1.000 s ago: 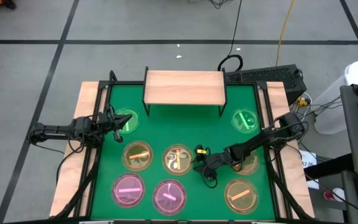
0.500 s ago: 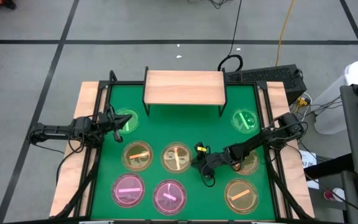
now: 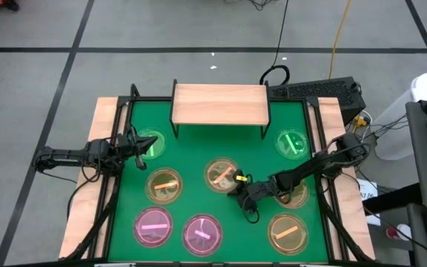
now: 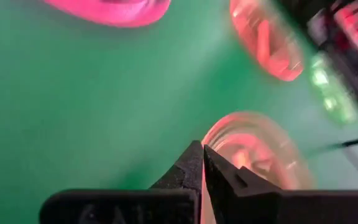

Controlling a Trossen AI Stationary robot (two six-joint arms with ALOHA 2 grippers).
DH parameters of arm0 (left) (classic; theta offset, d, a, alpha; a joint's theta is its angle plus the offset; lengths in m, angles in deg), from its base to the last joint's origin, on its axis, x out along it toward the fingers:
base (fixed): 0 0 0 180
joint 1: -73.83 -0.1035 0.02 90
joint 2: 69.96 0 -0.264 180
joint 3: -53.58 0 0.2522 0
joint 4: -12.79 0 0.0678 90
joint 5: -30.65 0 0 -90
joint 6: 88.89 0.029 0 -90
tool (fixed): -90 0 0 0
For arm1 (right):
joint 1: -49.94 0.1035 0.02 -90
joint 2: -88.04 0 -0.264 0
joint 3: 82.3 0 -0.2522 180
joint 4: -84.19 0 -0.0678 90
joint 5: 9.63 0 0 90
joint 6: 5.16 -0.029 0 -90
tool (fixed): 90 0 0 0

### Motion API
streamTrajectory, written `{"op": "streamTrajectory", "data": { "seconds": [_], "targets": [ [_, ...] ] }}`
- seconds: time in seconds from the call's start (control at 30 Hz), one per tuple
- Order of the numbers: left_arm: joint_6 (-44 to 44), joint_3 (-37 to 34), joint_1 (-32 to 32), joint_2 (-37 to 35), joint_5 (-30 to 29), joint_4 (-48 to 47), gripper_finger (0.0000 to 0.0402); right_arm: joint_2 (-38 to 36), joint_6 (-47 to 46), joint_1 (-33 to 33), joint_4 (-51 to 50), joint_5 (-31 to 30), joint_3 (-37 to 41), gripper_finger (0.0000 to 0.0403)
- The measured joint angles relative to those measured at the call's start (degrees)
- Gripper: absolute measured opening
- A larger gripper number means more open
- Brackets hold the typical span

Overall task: Place and stack plates onto a shelf
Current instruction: Put the middle orange plate on the shelf, then put the orange plate on the shelf

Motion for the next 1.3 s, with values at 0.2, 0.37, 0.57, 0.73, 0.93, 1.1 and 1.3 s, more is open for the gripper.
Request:
{"op": "streamTrajectory", "data": {
  "seconds": [0.2,0.37,0.57,0.73,0.93,1.1,1.3],
  "targets": [
    [0.0,0.0,0.0,0.0,0.0,0.0,0.0001,-8.8,-2.3,0.5,-3.9,0.0,-0.1,0.0000],
    [0.0,0.0,0.0,0.0,0.0,0.0,0.0001,-12.3,-3.7,0.5,-14.2,-0.1,-0.1,0.0007],
    [0.0,0.0,0.0,0.0,0.0,0.0,0.0001,-10.4,-5.6,0.2,-18.1,-0.1,0.0,0.0073],
    [0.0,0.0,0.0,0.0,0.0,0.0,0.0001,-8.3,-6.1,-1.2,-17.7,-0.1,1.0,0.0130],
    [0.0,0.0,0.0,0.0,-0.1,0.0,0.0001,-4.3,-6.8,-3.3,-16.4,0.0,1.3,0.0152],
    [0.0,0.0,0.0,0.0,-0.1,0.0,0.0001,-1.1,-7.1,-4.7,-12.4,-0.1,1.3,0.0140],
    [0.0,0.0,0.0,0.0,-0.1,0.0,0.0001,-0.1,-6.6,-5.3,-11.3,0.1,1.2,0.0095]
  ]
}}
